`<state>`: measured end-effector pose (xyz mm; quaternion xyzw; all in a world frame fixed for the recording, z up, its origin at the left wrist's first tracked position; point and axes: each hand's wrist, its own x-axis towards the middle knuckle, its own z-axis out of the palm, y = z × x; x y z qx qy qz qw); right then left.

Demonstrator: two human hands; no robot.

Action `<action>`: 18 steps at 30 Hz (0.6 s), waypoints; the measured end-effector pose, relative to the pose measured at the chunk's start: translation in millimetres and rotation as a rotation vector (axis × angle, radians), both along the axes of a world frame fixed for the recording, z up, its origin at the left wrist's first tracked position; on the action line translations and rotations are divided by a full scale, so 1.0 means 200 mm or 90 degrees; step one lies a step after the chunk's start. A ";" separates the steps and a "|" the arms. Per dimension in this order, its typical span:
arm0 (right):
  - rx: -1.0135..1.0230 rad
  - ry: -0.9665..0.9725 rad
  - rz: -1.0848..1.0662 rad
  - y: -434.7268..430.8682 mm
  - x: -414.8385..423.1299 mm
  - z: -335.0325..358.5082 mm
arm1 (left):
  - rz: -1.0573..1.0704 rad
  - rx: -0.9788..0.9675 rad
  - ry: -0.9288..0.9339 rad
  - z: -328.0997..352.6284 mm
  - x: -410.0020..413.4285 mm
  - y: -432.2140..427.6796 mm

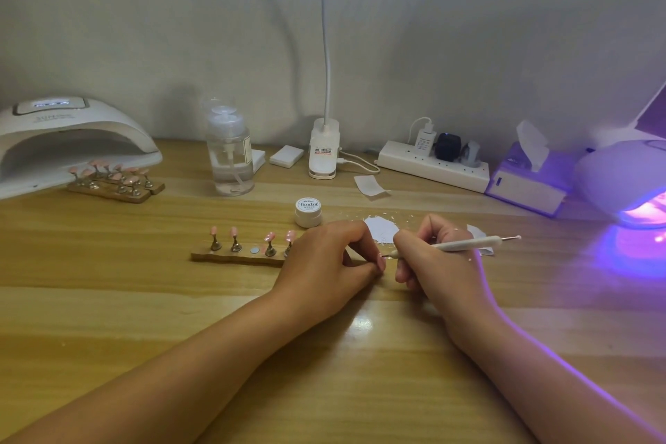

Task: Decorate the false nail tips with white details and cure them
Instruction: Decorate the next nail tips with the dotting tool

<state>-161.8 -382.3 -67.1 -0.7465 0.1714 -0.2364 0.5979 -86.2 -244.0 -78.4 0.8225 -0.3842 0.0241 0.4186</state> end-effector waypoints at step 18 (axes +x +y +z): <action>-0.017 0.000 -0.022 0.00 0.01 -0.02 | -0.007 -0.012 0.014 -0.01 0.01 0.00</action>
